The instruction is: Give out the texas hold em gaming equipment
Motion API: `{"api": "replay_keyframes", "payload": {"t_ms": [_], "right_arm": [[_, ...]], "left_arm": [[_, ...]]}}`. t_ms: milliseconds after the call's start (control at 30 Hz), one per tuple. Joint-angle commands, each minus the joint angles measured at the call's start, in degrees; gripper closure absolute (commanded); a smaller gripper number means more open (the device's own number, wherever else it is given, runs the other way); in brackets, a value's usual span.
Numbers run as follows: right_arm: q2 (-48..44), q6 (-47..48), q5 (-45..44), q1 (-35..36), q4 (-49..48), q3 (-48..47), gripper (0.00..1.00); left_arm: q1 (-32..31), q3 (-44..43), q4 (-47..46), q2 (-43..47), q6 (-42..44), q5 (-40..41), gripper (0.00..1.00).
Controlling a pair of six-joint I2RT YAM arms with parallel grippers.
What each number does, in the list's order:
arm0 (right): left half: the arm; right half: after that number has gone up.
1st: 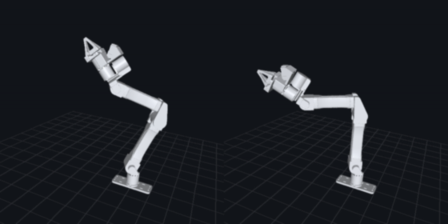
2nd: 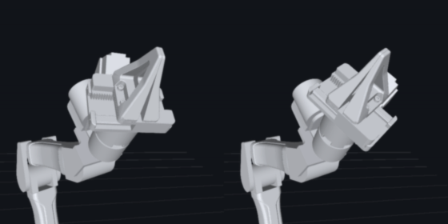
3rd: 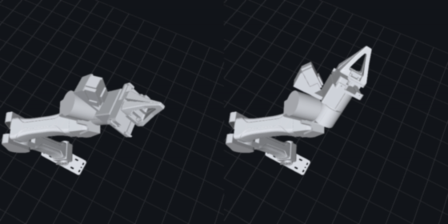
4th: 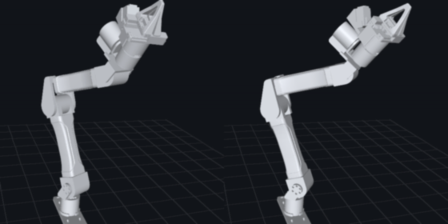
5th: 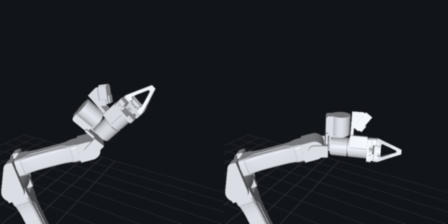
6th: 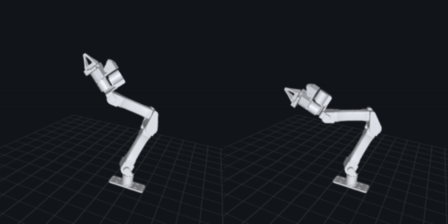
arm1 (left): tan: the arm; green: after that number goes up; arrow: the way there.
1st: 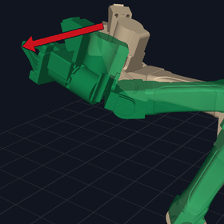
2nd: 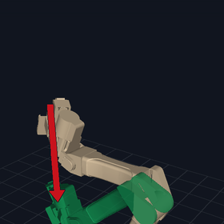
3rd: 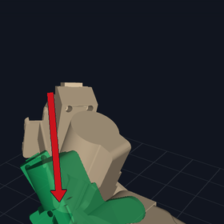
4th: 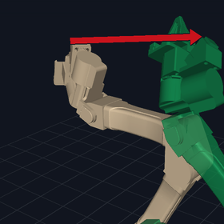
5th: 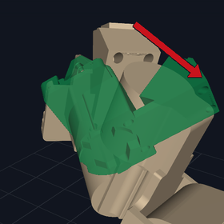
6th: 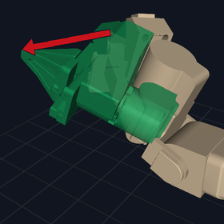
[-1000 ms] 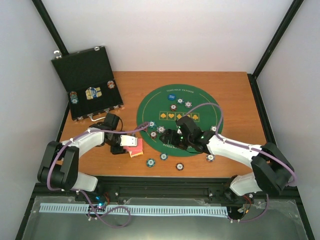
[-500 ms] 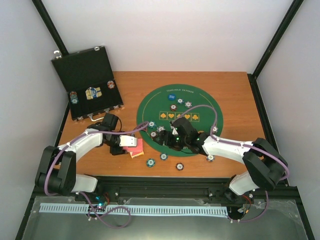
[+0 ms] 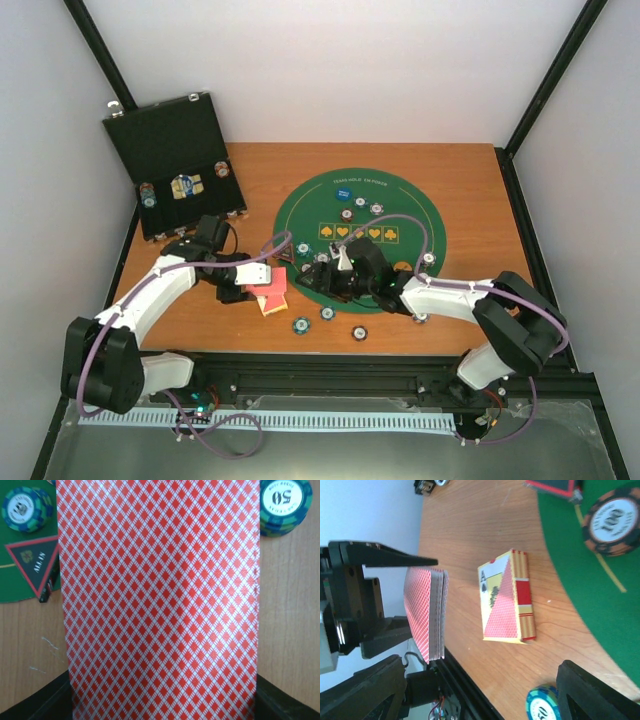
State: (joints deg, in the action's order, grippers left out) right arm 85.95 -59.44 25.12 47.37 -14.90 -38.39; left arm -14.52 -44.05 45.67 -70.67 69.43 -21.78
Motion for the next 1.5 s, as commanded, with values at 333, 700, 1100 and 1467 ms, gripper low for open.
{"api": "replay_keyframes", "payload": {"t_ms": [333, 700, 1100, 1467], "right_arm": [[5.21, -2.49, 3.29, 4.39, -10.12, -5.13, 0.26], [8.29, -5.28, 4.3, 5.5, -15.78, -6.44, 0.33], [10.22, -8.24, 2.87, 7.09, -17.84, -8.27, 0.68], [9.31, -11.84, 0.23, 8.08, -20.77, -6.53, 0.97]], "left_arm": [[0.11, -6.64, 6.74, 4.01, -1.77, -6.05, 0.99], [0.07, -6.55, 7.37, 4.51, -1.42, -5.89, 0.99], [0.07, -6.58, 6.22, 6.16, -2.66, -6.83, 0.99], [0.02, -6.81, 7.42, 8.67, -3.32, -8.16, 0.07]]}}
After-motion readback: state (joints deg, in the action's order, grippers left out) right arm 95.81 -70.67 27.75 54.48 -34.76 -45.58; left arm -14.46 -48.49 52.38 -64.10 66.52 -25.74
